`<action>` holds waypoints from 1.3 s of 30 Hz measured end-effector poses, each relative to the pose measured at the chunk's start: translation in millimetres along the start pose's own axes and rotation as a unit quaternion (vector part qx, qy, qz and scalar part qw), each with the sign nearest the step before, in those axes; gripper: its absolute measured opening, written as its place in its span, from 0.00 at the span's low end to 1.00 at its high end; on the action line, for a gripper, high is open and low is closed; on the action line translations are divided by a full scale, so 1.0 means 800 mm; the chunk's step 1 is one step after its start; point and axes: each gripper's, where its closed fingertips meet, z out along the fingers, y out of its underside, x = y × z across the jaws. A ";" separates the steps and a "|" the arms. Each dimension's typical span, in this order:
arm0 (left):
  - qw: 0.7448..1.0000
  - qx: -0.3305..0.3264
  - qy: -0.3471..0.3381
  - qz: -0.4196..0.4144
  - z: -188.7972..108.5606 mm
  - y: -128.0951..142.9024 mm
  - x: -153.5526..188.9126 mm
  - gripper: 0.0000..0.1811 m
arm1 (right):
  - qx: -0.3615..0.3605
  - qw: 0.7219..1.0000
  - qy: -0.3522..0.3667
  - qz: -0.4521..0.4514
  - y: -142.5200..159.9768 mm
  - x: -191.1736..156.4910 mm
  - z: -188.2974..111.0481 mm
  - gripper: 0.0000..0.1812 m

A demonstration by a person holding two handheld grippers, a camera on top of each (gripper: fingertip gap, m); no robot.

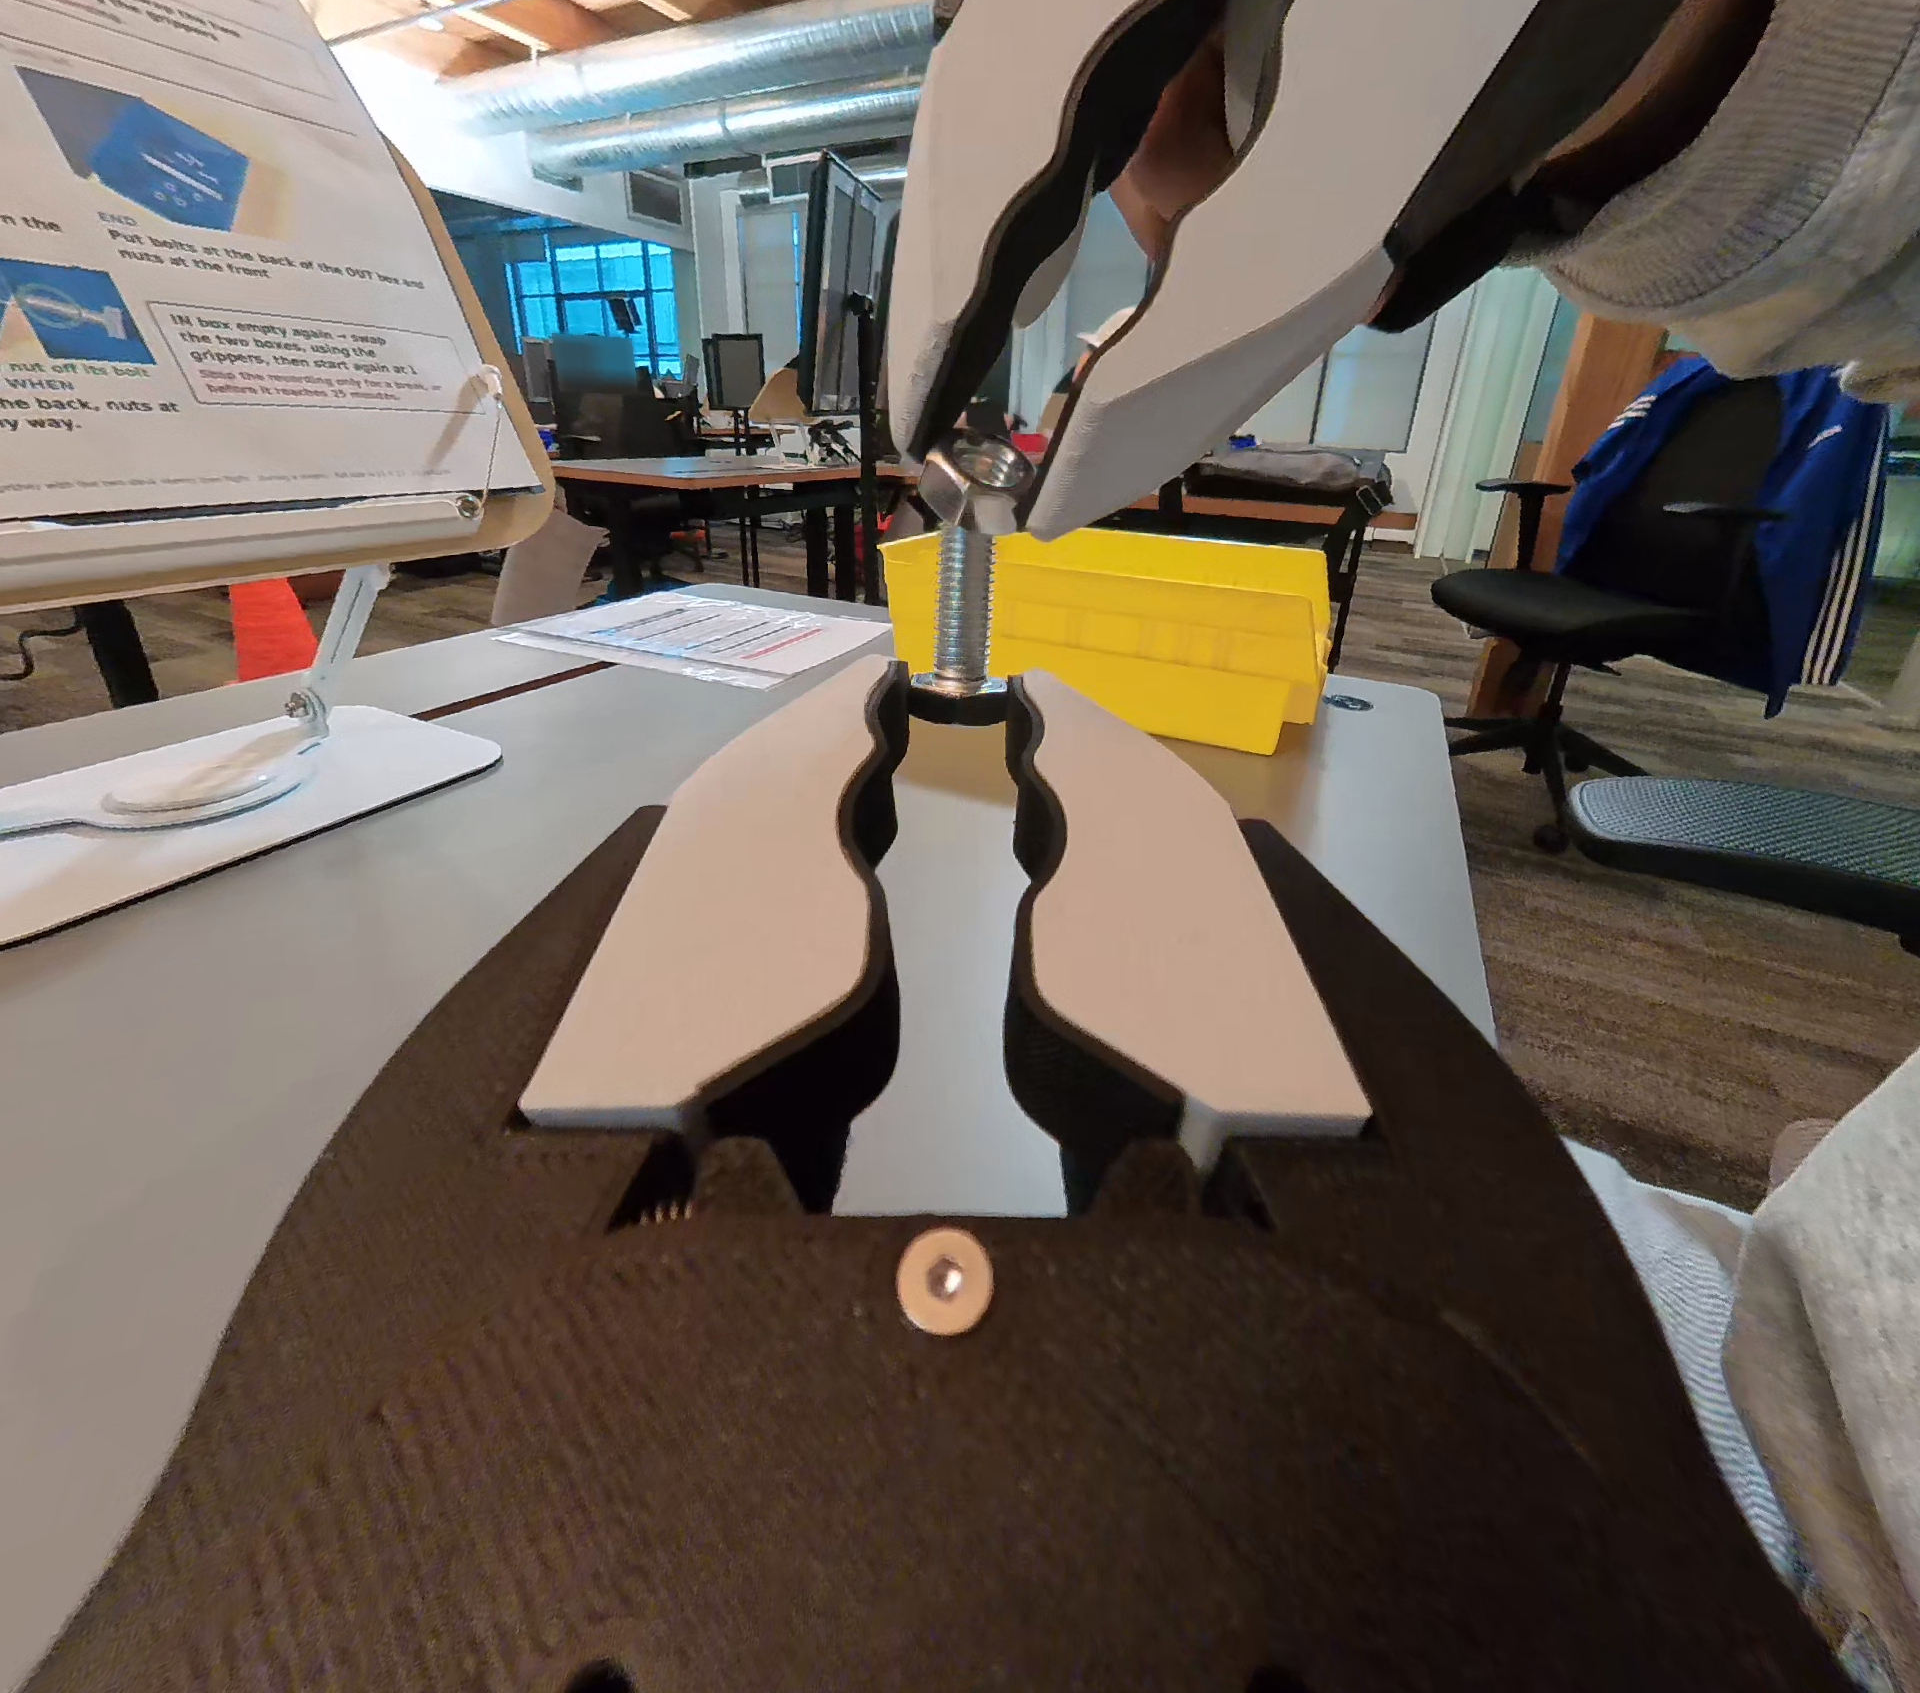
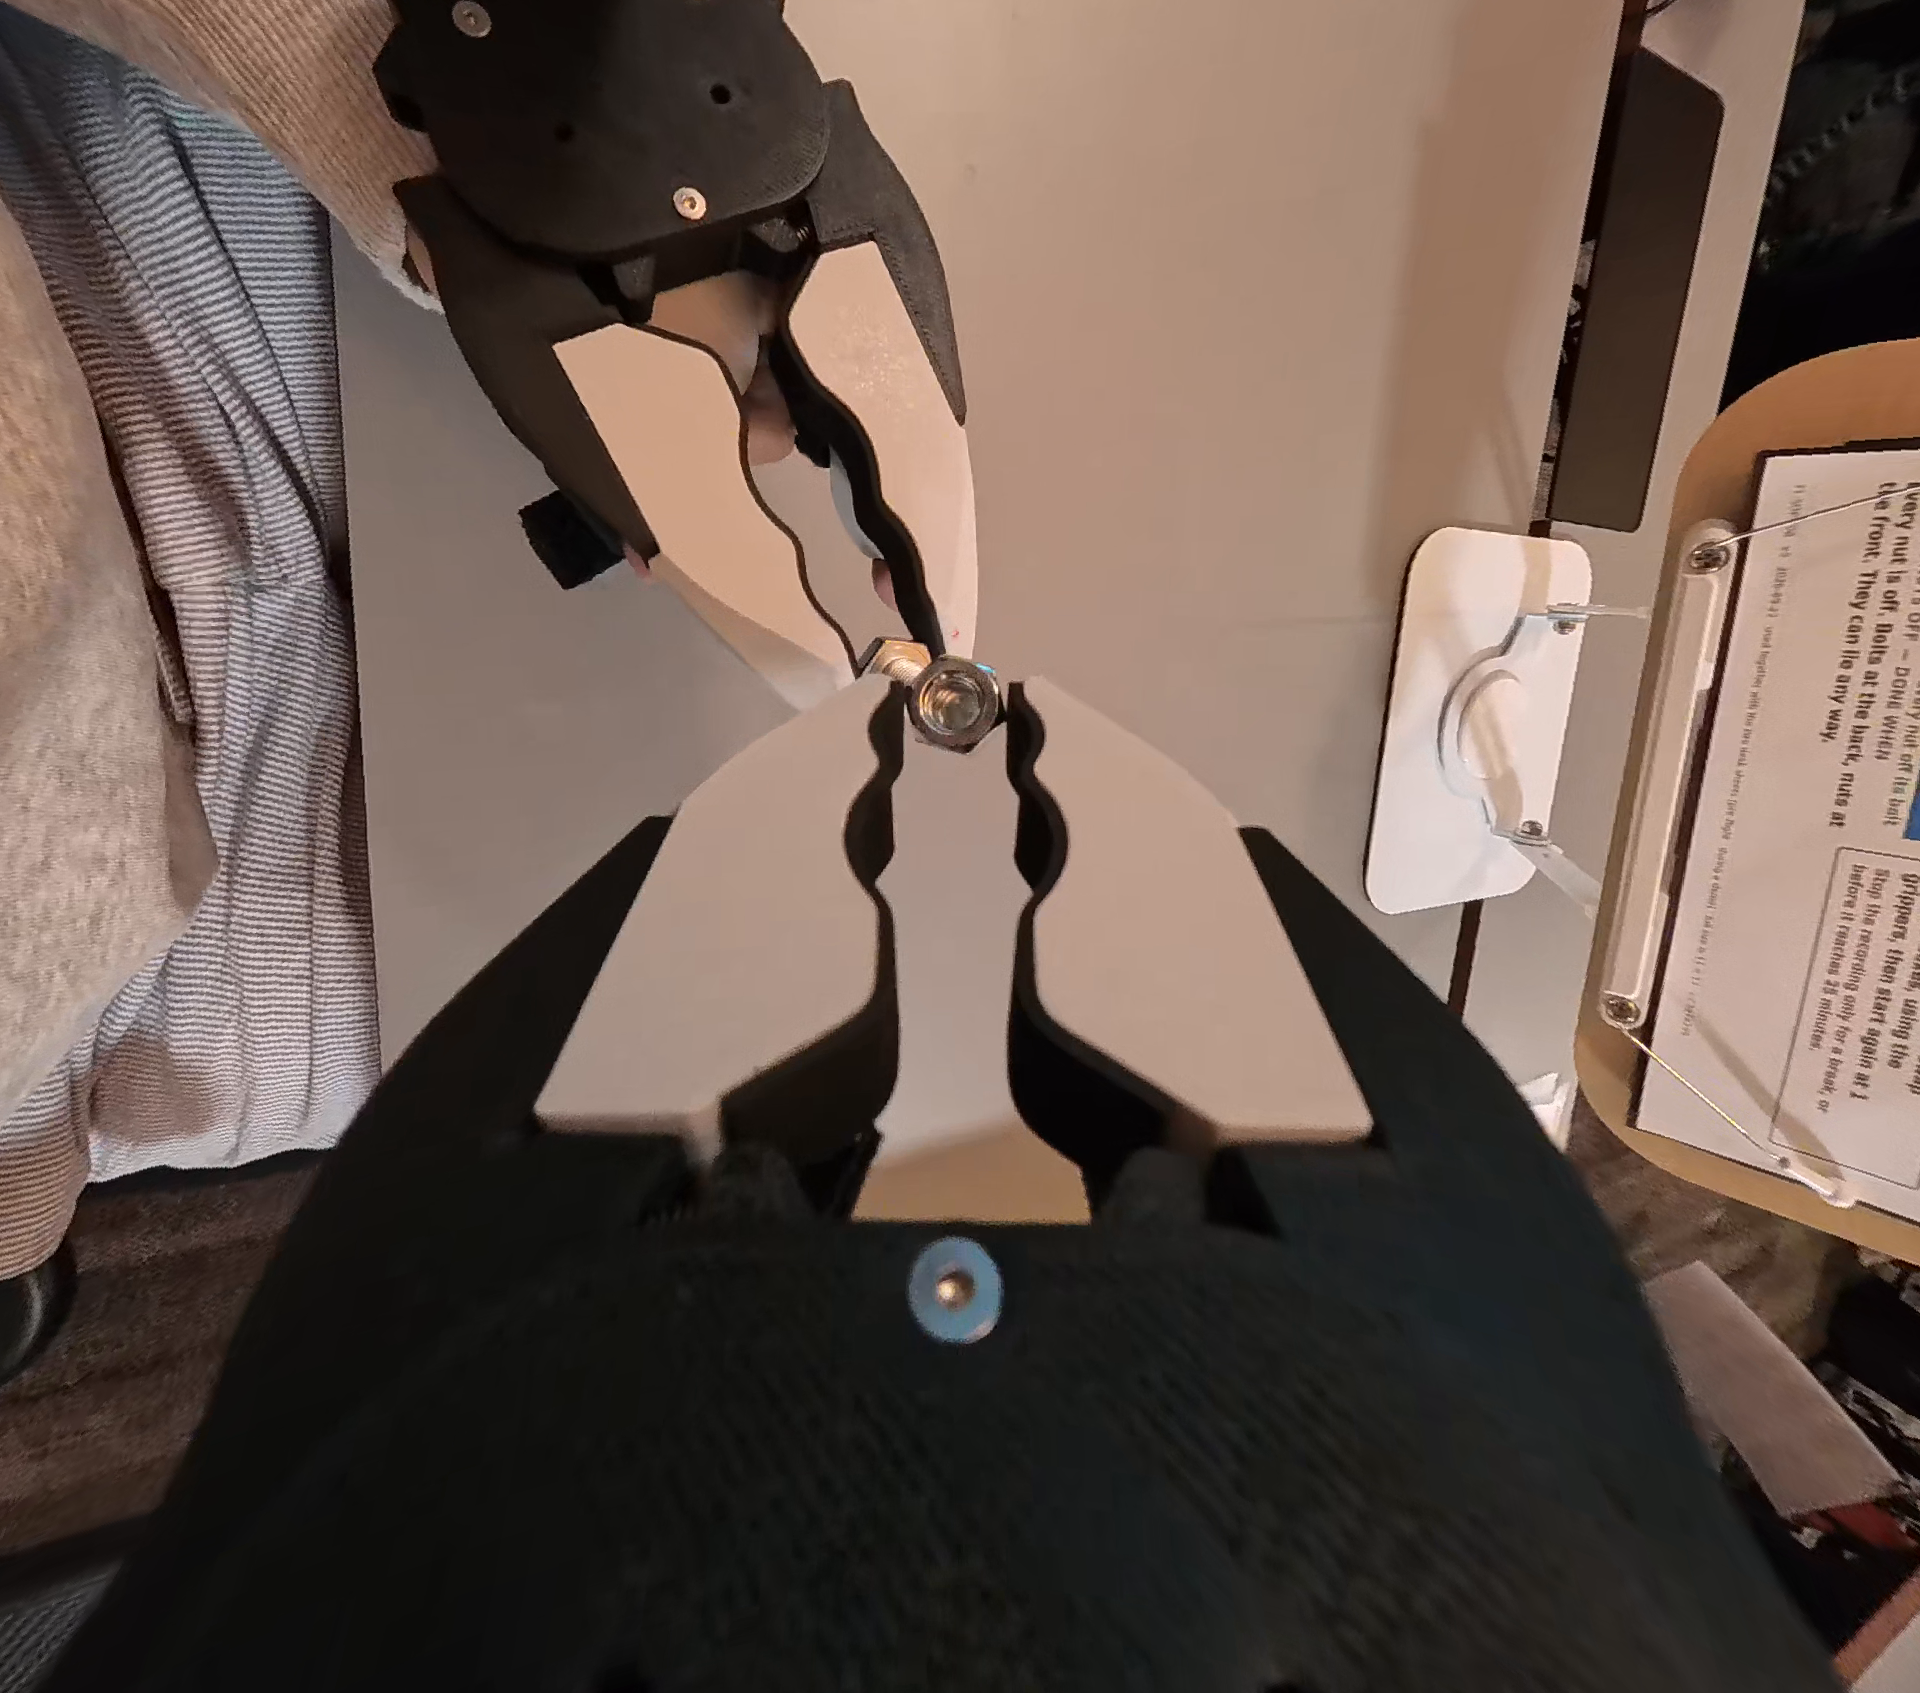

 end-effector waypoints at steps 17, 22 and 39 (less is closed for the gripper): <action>0.999 0.037 0.024 -0.005 -0.005 -0.016 0.010 0.11 | 0.113 0.979 -0.098 0.137 -0.013 -0.005 -0.018 0.10; 0.999 0.037 0.026 0.002 -0.005 -0.015 0.012 0.11 | 0.116 0.976 -0.115 0.145 -0.012 -0.007 -0.016 0.10; 0.999 0.016 -0.004 0.031 -0.004 -0.009 0.005 0.11 | 0.109 0.966 -0.130 0.197 -0.007 -0.003 -0.011 0.13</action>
